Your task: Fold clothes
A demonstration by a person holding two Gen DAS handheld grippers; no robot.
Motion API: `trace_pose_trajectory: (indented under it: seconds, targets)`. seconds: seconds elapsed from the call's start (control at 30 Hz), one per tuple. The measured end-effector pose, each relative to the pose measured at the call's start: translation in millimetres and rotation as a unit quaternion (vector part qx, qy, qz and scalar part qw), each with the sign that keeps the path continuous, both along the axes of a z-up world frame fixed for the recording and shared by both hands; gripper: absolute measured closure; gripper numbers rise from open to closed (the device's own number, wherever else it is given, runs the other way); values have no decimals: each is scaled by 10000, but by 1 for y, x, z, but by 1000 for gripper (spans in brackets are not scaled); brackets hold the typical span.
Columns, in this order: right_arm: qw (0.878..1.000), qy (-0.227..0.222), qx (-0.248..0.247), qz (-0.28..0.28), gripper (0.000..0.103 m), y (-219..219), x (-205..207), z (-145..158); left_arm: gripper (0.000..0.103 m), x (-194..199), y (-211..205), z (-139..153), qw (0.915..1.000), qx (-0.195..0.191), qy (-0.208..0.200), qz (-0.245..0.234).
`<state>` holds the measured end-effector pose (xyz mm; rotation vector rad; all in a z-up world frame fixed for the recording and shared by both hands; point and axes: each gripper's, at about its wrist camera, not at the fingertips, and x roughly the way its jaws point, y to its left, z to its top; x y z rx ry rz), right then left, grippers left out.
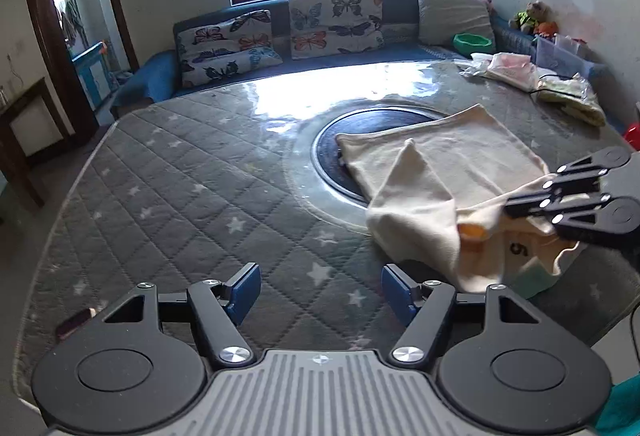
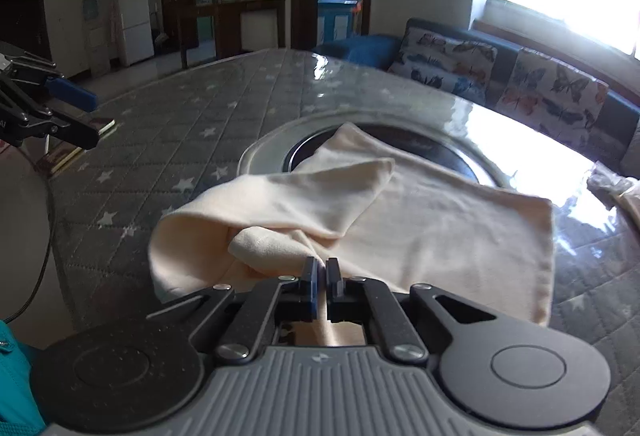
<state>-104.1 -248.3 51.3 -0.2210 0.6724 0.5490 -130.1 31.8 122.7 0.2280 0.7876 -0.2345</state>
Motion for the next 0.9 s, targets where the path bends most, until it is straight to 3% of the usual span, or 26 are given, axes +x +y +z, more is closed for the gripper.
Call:
trace_pose_trajectory:
  seconds: [0.2,0.27,0.4,0.43,0.47,0.6,0.7,0.73,0.77,0.9]
  targets:
    - [9971,-265,183,-688,101,-42,4,16,33,-7,9,4,9991,370,180,73]
    - [9966,-165,285,-752,101,-52,5,19,33,-7,8,2,9992,323,201,119]
    - [9981,118,482,-359,87,-46,2,14,33,0,-6,-11,9995,117,275,31]
    - [9986,175,456,-195,75,-38,0,11,33,2,-12,-14,9996,73,265,-40]
    - [9988,215,433,-53,71,-31,-2,7,33,5,-18,-16,9996,28,245,-114]
    - [9983,348,336,319,67,-8,-4,-9,33,18,-38,-25,9991,-150,212,-328]
    - [9992,265,211,202,72,3,-1,-20,33,32,-54,-31,9980,-265,246,-516]
    - [9994,236,248,106,88,1,0,-21,33,36,-59,-33,9976,-286,245,-579]
    - [9994,210,293,14,96,-1,1,-20,33,41,-65,-34,9971,-306,246,-649]
    - [9975,-57,457,-541,100,-33,-1,-5,33,60,-92,-38,9943,-358,231,-978]
